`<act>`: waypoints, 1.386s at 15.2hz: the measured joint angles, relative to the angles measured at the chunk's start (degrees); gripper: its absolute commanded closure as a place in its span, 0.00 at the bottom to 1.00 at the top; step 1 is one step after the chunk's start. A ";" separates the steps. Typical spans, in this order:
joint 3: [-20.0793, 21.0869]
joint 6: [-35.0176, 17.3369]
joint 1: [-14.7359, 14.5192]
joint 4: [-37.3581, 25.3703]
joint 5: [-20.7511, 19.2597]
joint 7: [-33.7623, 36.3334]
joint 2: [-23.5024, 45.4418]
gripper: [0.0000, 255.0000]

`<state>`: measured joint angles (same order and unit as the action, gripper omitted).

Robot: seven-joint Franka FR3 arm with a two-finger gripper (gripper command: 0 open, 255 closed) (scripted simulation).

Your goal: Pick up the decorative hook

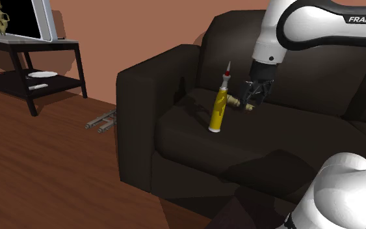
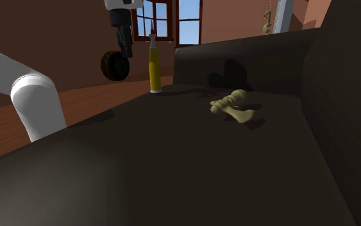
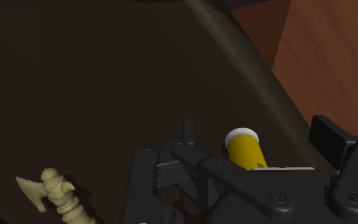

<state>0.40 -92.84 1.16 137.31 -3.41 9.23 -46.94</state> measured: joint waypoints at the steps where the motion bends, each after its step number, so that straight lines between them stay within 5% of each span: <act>1: 0.00 0.00 0.00 0.00 0.00 0.00 0.00 0.00; 13: -9.83 -11.63 3.89 -5.62 -6.84 -10.07 16.38 0.00; 21: -15.76 -17.83 5.57 -14.25 -7.86 -16.96 30.14 0.00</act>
<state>-15.36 -110.67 6.74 123.06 -11.27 -7.73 -16.81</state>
